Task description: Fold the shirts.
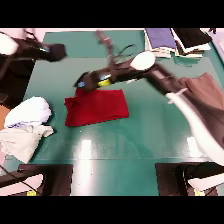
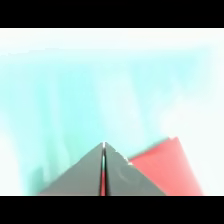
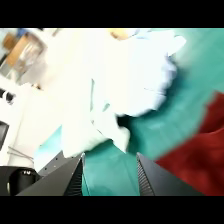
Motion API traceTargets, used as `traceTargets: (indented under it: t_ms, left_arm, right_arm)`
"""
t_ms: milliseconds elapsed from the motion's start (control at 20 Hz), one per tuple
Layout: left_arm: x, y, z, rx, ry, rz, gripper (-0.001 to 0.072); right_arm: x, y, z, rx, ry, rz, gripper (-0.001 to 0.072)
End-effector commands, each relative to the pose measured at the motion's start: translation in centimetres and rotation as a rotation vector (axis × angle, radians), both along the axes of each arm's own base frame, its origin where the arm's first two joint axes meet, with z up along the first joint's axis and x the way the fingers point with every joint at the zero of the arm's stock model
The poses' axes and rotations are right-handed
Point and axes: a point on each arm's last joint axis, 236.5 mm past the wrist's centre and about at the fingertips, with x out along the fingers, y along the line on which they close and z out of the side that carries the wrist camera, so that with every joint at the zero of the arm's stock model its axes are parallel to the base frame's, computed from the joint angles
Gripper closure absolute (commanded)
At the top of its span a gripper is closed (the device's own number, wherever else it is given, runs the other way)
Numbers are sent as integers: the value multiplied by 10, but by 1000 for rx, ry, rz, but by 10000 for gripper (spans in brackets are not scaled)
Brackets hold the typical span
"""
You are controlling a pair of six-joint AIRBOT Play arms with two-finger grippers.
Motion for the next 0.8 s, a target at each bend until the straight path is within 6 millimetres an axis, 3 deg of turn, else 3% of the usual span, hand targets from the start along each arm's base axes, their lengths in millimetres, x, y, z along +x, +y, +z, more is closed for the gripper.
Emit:
traceTargets:
  t_ms: [0, 100, 200, 350, 550, 600, 650, 700, 750]
  left_arm:
    - [-21, 42, 35, 35, -56, 73, 683]
    - [-26, 36, 27, 49, -25, 46, 683]
    - [-28, 23, 21, 59, -19, 8, 683]
    - [-35, -4, 12, 61, -4, -53, 684]
    - [-41, -26, 2, 78, 7, -118, 683]
    - [-41, -28, 2, 77, 7, -122, 684]
    - [-42, -30, 2, 71, 9, -124, 683]
    - [-42, -30, 2, 70, 9, -124, 683]
    - [-41, -30, 1, 69, 11, -125, 683]
  right_arm:
    - [-10, 42, -16, 13, -24, 58, 324]
    - [1, 14, -31, -86, -47, 78, 335]
    - [23, -33, -54, -243, -41, 52, 335]
    - [59, -121, -90, -471, 17, -53, 335]
    - [74, -229, -142, -547, 226, -271, 335]
    - [76, -250, -156, -542, 272, -341, 313]
    - [77, -266, -171, -517, 322, -403, 134]
    - [74, -275, -185, -478, 391, -449, 68]
    - [71, -277, -197, -447, 453, -474, 68]
